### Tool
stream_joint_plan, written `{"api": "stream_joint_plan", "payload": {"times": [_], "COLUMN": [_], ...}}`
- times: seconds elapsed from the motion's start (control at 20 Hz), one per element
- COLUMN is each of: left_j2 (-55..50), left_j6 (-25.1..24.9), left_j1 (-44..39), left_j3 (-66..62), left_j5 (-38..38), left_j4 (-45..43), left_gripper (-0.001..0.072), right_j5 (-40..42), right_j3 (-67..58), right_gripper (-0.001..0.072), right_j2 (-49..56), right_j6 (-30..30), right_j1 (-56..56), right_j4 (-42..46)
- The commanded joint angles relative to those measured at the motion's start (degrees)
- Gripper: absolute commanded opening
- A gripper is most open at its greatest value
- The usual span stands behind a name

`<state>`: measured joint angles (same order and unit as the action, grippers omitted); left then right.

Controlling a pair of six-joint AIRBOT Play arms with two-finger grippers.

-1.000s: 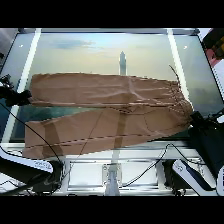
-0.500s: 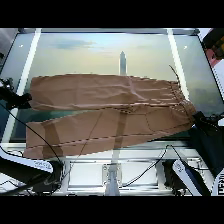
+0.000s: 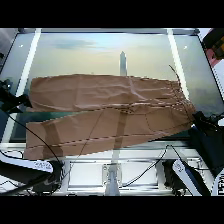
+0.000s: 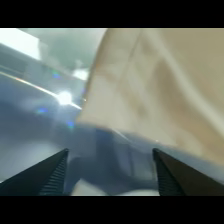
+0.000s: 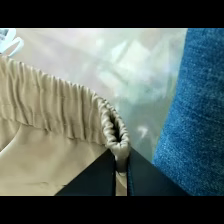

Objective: Fold the clothes and pants, and hang the long-sleeved shirts on hangers.

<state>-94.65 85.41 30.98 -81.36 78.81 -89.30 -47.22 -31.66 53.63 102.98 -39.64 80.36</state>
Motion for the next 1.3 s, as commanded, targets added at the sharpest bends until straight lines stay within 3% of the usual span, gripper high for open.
{"api": "stream_joint_plan", "payload": {"times": [0.0,0.15,0.25,0.45,0.55,0.65,0.7,0.8,0.85,1.1,1.25], "left_j2": [6.4,13.1,18.3,32.6,36.8,38.2,38.2,38.2,38.2,37.9,35.1], "left_j6": [0.7,-2.3,-3.9,-7.6,-9.1,-12.9,-17.0,-27.6,-30.4,-33.9,-37.9], "left_j1": [1.1,6.0,10.8,23.5,30.0,33.8,34.1,34.0,34.0,34.3,37.1], "left_j3": [0.0,0.0,1.0,13.0,22.3,31.3,35.3,41.8,44.0,45.5,45.5], "left_j5": [3.2,13.8,16.3,10.5,10.1,9.9,9.1,6.6,4.9,-0.3,-0.9], "left_j4": [-4.8,-5.0,-4.5,-1.5,4.5,11.8,13.2,13.0,11.7,-1.9,-1.5], "left_gripper": [0.0551,0.0533,0.0499,0.0476,0.0476,0.0476,0.0479,0.0486,0.0486,0.0481,0.0481], "right_j5": [0.0,-0.1,-0.1,-0.1,-0.1,-0.1,-0.1,-0.1,-0.1,0.1,0.3], "right_j3": [0.0,0.0,0.0,0.0,0.0,0.0,0.0,0.0,0.0,0.0,0.0], "right_gripper": [0.0041,0.0041,0.0041,0.0041,0.0041,0.0041,0.0041,0.0041,0.0041,0.0041,0.0041], "right_j2": [0.0,0.0,0.0,0.0,0.0,0.0,0.0,0.0,0.0,0.0,0.0], "right_j6": [0.0,-0.3,-0.7,-0.6,-0.7,-0.7,-0.7,-0.7,-0.7,-0.7,-0.7], "right_j1": [0.0,0.0,0.0,0.0,0.0,0.0,0.0,0.0,0.0,0.0,0.0], "right_j4": [-0.4,-0.4,-0.4,-0.4,-0.1,0.3,0.4,0.5,0.5,0.7,0.7]}}
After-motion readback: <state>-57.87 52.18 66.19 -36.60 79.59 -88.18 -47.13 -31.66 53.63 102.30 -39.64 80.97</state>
